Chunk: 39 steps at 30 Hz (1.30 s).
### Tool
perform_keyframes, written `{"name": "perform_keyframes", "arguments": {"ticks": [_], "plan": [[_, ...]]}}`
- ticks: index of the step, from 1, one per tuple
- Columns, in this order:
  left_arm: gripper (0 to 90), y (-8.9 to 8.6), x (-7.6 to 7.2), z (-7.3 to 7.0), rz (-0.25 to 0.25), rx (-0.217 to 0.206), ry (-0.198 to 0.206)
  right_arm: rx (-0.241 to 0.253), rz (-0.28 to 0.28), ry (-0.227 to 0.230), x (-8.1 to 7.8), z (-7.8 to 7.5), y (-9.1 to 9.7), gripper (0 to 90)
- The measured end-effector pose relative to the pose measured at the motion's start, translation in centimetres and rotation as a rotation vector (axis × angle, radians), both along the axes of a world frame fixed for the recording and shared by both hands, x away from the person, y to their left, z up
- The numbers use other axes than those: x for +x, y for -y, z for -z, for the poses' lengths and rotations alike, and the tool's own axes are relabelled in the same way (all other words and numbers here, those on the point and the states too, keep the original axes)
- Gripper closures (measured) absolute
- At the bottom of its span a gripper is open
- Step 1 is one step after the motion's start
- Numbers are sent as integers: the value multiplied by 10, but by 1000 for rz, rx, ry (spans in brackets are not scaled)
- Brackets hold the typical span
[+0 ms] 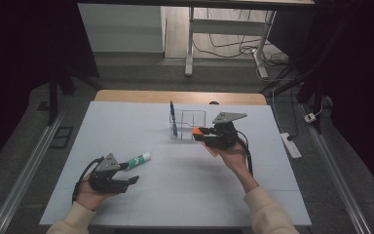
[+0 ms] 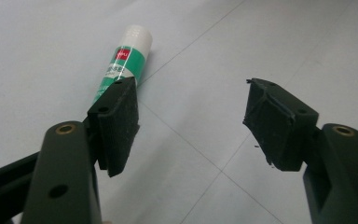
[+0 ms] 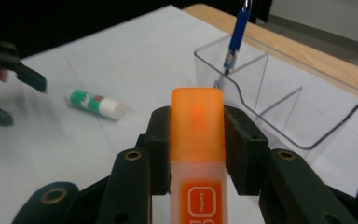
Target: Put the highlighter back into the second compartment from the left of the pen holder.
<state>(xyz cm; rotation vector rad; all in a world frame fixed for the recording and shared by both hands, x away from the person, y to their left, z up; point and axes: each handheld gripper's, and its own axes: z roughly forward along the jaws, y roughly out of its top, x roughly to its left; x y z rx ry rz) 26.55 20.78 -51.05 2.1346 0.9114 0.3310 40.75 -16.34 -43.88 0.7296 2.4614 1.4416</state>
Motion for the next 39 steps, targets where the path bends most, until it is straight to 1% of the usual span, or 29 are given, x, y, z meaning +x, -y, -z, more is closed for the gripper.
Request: {"name": "perform_keyframes", "arguments": {"ticks": [1, 4, 14, 19, 29, 32, 35, 39], "plan": [[350, 0, 0, 0, 0, 1, 0, 8, -3, 8, -1, -2, 0, 639], [349, 0, 0, 0, 0, 1, 0, 9, -6, 38, -5, -6, -1, 639], [349, 0, 0, 0, 0, -1, 1, 30, -5, 73, -9, -14, -1, 639], [343, 1, -1, 0, 0, 2, 2, 41, -10, 80, -11, -16, -2, 639], [343, -1, -1, 0, -1, -3, 1, 50, 3, 89, -9, -17, 0, 639], [343, 0, 0, 1, 2, 5, -3, 46, 1, 89, -8, -15, -3, 639], [343, 0, 0, 1, 3, 3, -1, 41, 1, 93, -7, -15, -6, 639], [344, -1, -1, 0, -2, -6, 5, 58, 6, 97, -6, -16, -9, 639]]}}
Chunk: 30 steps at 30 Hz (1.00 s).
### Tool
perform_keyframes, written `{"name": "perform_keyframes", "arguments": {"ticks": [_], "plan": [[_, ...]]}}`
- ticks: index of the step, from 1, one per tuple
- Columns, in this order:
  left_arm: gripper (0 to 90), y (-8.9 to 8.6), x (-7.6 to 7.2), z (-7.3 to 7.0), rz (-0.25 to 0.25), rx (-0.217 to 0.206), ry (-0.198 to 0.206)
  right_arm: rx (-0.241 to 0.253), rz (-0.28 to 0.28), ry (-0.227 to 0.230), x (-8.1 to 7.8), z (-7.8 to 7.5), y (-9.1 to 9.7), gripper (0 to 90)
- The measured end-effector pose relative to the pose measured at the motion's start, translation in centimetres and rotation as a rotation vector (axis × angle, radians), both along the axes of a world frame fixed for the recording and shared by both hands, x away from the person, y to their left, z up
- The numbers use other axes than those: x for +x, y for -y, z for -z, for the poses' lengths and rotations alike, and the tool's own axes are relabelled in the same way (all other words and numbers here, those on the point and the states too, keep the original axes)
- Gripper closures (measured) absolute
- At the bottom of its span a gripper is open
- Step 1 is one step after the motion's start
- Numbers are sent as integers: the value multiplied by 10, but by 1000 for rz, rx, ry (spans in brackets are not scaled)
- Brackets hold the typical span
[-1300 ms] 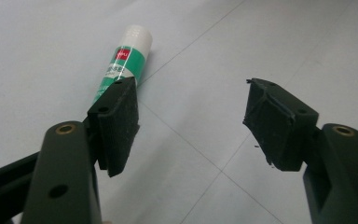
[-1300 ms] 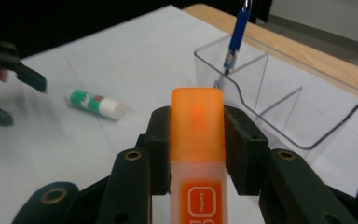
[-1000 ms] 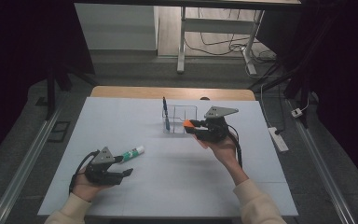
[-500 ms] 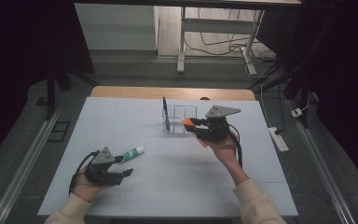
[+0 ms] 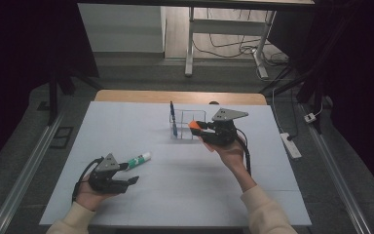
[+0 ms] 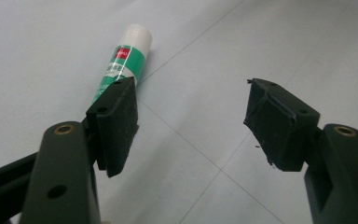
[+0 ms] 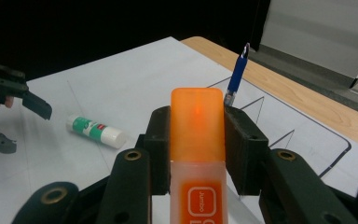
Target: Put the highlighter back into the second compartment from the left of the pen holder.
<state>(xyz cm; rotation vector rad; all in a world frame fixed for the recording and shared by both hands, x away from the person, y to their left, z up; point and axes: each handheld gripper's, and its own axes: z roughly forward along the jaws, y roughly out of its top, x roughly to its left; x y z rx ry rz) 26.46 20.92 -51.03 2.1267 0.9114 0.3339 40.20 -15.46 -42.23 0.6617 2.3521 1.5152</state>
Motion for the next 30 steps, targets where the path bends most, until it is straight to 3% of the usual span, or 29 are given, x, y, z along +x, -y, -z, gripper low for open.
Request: {"name": "perform_keyframes", "arguments": {"ticks": [19, 30], "plan": [[344, 2, -1, 0, 15, 3, 5, 3, 48, 10, 16, -5, -6, 639], [344, 1, 0, 0, 13, -7, 1, 39, 63, 5, 26, -10, -10, 639]]}}
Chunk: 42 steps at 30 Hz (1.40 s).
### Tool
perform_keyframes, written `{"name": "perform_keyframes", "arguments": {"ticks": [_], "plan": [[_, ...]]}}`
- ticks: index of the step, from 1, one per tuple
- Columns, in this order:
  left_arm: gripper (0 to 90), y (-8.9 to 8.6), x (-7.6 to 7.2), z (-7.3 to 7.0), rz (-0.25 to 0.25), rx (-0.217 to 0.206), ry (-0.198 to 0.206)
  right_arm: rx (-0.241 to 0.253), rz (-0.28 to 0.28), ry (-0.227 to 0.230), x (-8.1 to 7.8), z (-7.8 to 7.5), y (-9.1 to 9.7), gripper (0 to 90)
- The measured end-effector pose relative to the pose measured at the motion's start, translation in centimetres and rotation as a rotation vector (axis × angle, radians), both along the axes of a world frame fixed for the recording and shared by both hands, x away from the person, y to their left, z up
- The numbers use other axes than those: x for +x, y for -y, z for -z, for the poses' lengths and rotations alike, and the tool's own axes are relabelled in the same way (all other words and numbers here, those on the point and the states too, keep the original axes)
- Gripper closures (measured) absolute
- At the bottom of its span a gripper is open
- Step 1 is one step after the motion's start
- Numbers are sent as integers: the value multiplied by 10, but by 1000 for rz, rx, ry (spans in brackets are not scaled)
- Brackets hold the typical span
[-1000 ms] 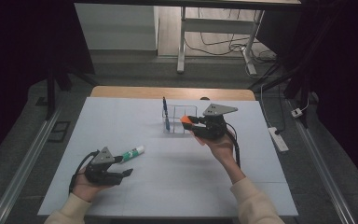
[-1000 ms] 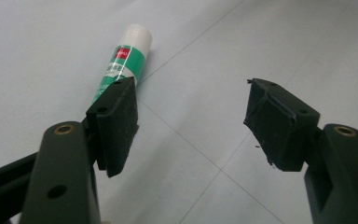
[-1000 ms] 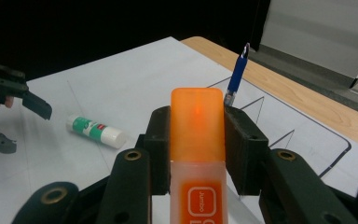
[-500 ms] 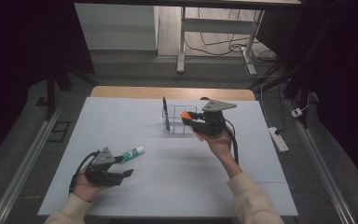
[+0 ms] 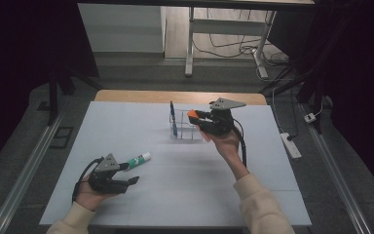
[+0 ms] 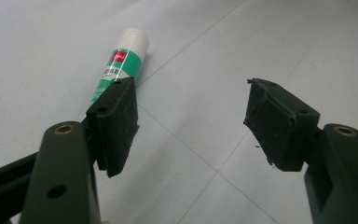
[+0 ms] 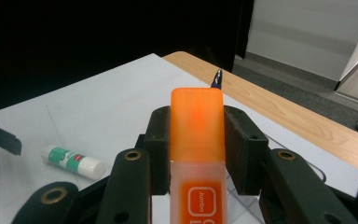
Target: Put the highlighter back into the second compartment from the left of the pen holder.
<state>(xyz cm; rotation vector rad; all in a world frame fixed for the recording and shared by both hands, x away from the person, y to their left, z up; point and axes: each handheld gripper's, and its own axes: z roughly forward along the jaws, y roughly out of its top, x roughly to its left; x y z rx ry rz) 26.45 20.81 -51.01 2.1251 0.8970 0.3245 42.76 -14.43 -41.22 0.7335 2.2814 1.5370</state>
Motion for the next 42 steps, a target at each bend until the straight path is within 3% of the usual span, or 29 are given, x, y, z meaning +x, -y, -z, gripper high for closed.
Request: {"name": "perform_keyframes", "arguments": {"ticks": [16, 27, 42], "plan": [[344, 0, 0, 0, 0, 2, -3, 18, 33, 0, 15, -6, -6, 638], [343, -1, 1, 1, -1, 1, -6, -3, 50, -3, 25, -8, -11, 638], [343, -1, 1, 1, -3, -6, -8, 28, 64, -7, 43, -8, -23, 638]]}}
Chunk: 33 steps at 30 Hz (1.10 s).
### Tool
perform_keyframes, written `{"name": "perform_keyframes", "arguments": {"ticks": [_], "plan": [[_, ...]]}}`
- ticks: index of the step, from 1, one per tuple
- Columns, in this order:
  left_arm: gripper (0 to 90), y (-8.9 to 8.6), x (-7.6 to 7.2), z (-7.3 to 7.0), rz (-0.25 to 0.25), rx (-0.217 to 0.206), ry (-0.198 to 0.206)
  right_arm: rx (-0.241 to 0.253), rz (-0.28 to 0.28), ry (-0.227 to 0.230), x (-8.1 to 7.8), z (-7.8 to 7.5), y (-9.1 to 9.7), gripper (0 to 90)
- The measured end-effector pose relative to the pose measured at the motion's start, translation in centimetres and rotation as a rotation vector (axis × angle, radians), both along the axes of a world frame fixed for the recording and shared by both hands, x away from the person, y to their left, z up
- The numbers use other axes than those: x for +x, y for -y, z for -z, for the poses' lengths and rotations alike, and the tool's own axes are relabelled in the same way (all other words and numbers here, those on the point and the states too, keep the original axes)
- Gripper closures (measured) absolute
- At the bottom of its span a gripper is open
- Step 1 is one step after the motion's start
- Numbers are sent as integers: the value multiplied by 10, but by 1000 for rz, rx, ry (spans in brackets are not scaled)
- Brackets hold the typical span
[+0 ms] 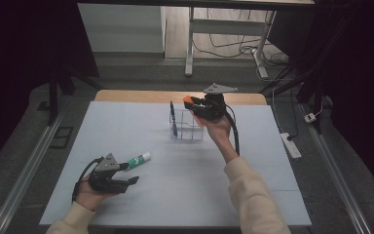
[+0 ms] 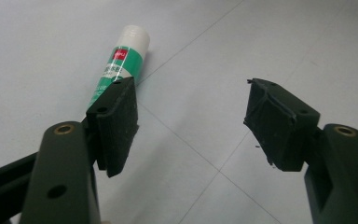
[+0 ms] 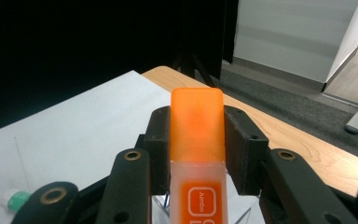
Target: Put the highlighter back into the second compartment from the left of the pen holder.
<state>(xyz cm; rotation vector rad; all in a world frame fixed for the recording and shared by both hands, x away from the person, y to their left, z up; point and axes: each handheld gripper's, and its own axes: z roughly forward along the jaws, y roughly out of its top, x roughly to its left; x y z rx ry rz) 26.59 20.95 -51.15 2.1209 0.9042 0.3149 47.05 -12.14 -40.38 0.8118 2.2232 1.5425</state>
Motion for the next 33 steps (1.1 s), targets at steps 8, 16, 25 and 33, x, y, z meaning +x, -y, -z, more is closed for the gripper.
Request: {"name": "perform_keyframes", "arguments": {"ticks": [8, 16, 25, 33], "plan": [[343, -1, 0, 0, 0, -2, -1, 21, -12, -7, 6, 1, -9, 637], [343, 0, 0, 1, 4, 4, -3, 38, -18, 0, 12, 3, -15, 638], [343, 0, 1, 1, 4, 2, -3, 39, -13, -1, 20, 8, -17, 636], [343, 0, 1, 1, 4, 2, -3, 37, -9, 3, 29, 13, -23, 636]]}}
